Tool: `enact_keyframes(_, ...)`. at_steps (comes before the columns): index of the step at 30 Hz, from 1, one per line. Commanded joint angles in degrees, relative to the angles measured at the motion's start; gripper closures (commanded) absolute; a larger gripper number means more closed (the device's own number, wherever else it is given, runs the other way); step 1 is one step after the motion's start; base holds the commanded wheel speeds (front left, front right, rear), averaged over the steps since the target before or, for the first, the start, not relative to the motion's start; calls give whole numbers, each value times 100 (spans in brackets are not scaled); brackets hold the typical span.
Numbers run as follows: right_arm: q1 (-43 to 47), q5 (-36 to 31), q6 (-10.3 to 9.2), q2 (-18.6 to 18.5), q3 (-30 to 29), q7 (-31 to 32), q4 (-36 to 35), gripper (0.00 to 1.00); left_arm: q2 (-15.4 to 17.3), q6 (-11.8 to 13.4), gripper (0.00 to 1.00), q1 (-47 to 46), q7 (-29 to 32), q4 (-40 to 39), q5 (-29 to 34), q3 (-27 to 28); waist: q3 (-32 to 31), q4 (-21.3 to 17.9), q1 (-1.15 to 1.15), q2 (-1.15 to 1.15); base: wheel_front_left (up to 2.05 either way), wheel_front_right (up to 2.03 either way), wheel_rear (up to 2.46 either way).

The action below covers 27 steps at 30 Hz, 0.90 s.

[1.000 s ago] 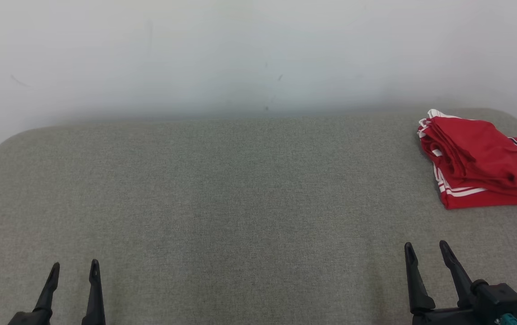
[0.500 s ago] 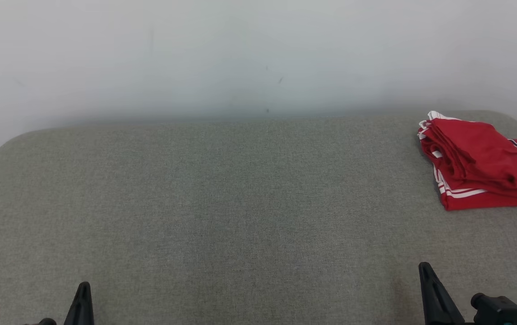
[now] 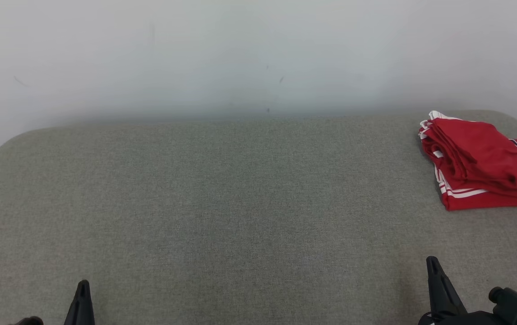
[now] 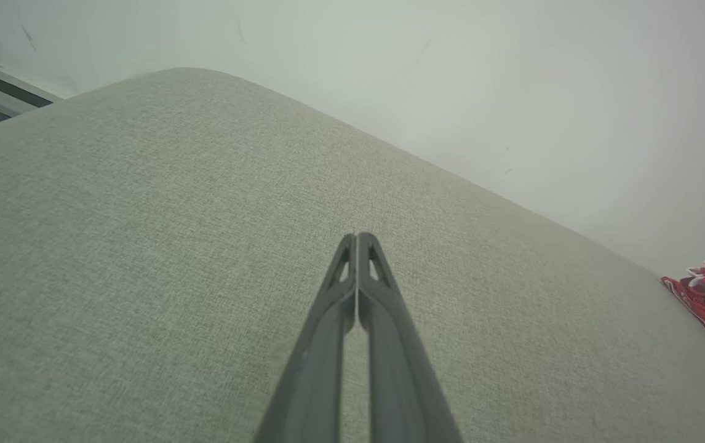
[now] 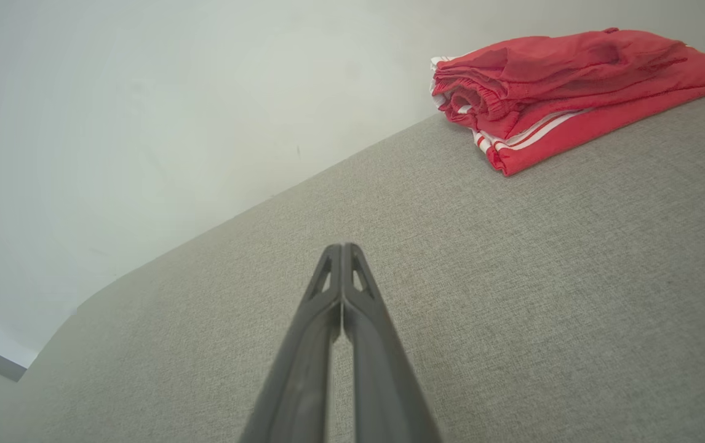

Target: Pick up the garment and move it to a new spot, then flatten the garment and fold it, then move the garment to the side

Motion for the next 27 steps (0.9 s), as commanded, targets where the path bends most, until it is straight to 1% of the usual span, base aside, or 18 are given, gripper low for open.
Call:
enact_keyframes(1,-143,202,-2,-27,-30,31,-64,100,14,-5,100,-152,35,-106,-194,41,1,1,-1,0,0,0,0)
enact_keyframes(14,-284,1337,-4,-34,-112,236,9,100,-76,-47,100,-250,322,-133,-1277,95,10,12,-1,0,0,0,0)
enact_keyframes(27,-406,2327,-5,-37,-186,419,72,100,-157,-77,100,-339,577,-153,-2210,144,19,23,-1,0,0,0,0)
